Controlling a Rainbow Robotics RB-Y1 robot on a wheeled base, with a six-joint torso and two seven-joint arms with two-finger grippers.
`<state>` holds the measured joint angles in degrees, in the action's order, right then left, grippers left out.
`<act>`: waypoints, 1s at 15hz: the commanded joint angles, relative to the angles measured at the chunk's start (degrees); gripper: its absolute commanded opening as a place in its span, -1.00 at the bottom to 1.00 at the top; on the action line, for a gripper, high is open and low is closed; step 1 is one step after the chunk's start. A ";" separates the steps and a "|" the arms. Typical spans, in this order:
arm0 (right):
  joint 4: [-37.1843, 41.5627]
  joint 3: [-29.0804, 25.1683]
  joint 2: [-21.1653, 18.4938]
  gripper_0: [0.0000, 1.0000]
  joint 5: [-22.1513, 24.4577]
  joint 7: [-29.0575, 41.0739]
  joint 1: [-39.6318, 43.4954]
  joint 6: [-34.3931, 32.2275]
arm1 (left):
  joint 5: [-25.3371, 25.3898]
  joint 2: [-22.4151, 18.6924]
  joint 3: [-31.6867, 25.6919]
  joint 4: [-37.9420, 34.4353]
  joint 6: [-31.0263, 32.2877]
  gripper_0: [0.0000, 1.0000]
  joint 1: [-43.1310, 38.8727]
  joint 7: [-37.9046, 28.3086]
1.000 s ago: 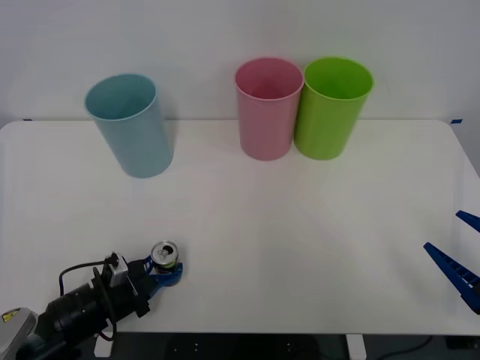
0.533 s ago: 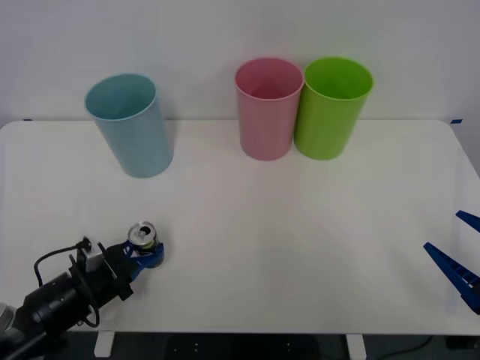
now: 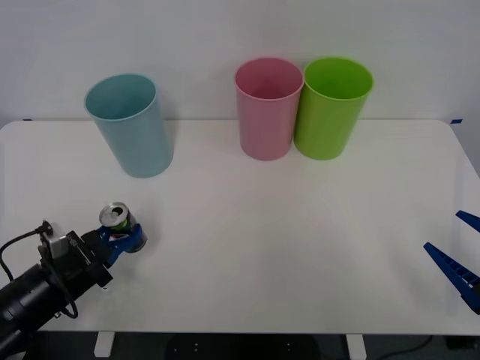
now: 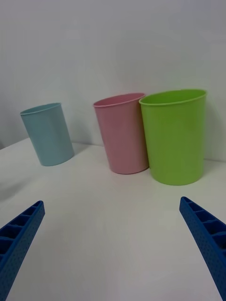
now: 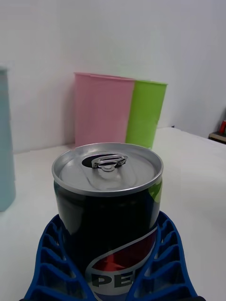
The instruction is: Grasp the object on the table and drop it into the matching bin: aluminum can to the light blue bin, PET bottle to the pink bin.
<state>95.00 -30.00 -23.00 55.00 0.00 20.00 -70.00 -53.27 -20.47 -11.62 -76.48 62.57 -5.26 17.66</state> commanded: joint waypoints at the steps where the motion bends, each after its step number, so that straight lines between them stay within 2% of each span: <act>1: 0.00 0.00 0.00 1.00 0.00 0.00 0.00 0.00 | 0.19 0.08 -1.30 -5.17 -4.12 -1.00 -1.33 -4.13; 3: 0.00 0.00 0.00 1.00 0.00 0.00 0.00 0.00 | 1.51 0.08 -1.74 -9.22 -7.11 -1.00 -2.65 -6.77; 7: 0.00 0.00 0.00 1.00 0.00 0.00 0.00 0.00 | 3.62 0.60 -4.02 -12.73 -10.10 -1.00 -1.77 -10.37; 9: 0.00 0.00 0.00 1.00 0.00 0.00 0.00 0.00 | 2.82 0.60 -5.43 -16.25 -13.26 -1.00 -0.72 -15.20; 12: 0.00 0.00 0.00 1.00 0.00 0.00 0.00 0.00 | 2.30 0.60 -8.77 -17.57 -14.32 -1.00 2.53 -21.53; 15: 0.00 0.00 0.00 1.00 0.00 0.00 0.00 0.00 | -1.92 0.60 -11.85 -17.57 -15.46 -1.00 7.10 -27.42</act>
<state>95.00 -30.00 -23.00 55.00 0.00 20.00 -70.00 -54.10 -19.80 -22.73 -94.08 47.44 0.71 -8.20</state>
